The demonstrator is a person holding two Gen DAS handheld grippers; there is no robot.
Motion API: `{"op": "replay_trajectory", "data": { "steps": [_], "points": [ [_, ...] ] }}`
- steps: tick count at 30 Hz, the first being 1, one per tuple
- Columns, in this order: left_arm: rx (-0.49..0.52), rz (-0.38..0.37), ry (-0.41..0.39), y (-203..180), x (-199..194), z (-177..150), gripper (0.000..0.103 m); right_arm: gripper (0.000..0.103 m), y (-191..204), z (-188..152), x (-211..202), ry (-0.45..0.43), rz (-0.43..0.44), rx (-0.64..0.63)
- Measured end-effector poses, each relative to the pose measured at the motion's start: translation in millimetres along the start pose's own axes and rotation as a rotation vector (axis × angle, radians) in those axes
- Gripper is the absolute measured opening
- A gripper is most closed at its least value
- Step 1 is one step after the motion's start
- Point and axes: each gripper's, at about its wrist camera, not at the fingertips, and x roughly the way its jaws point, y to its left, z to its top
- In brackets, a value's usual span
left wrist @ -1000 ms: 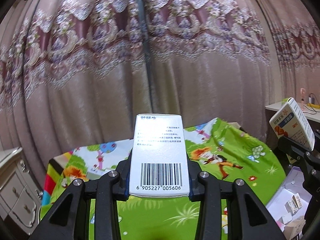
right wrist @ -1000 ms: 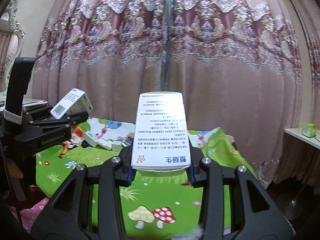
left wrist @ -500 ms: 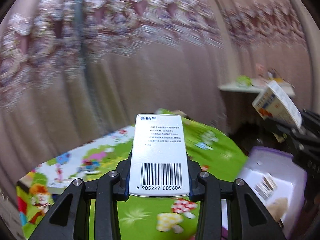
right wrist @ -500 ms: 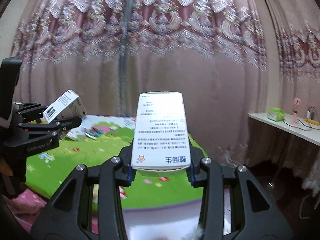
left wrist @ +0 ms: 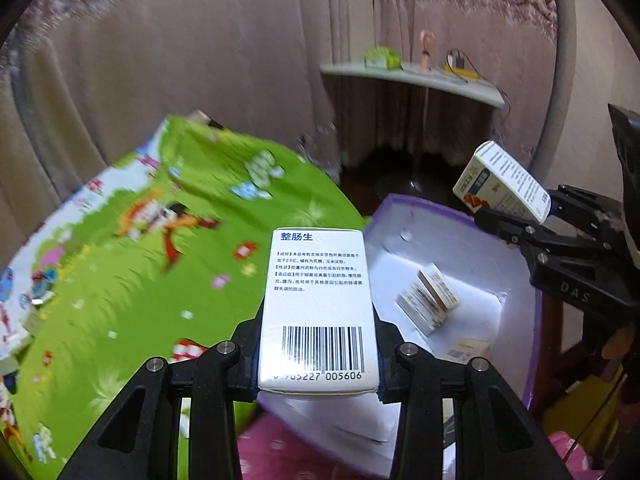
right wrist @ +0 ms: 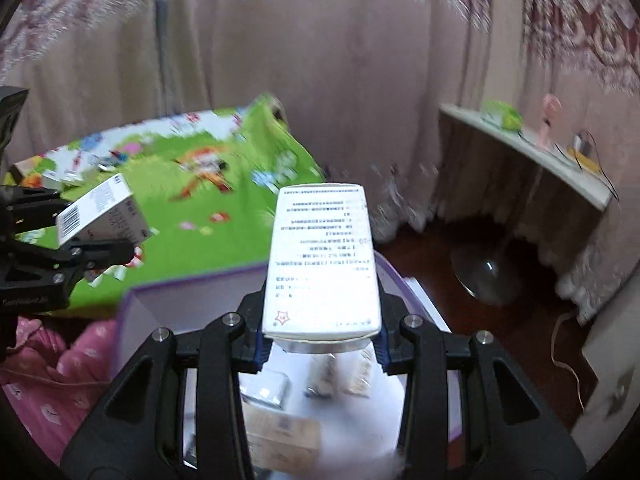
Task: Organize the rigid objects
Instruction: 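Open both grippers to drop the boxes into the bin, then move both grippers back over the bedspread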
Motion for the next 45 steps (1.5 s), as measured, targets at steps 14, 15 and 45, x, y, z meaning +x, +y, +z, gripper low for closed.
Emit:
{"op": "replay_trajectory", "data": {
  "steps": [14, 15, 45],
  "points": [
    [-0.054, -0.182, 0.024, 11.0, 12.8, -16.5, 0.072, 0.072, -31.9, -17.6, 24.0, 0.204, -0.060, 0.072],
    [-0.074, -0.159, 0.014, 22.3, 11.2, -18.7, 0.072, 0.072, -29.3, -15.7, 23.6, 0.201, -0.057, 0.067],
    [-0.980, 0.626, 0.012, 432.2, -80.7, -266.8, 0.083, 0.074, 425.9, 68.5, 200.8, 0.347, 0.625, -0.415]
  ]
}}
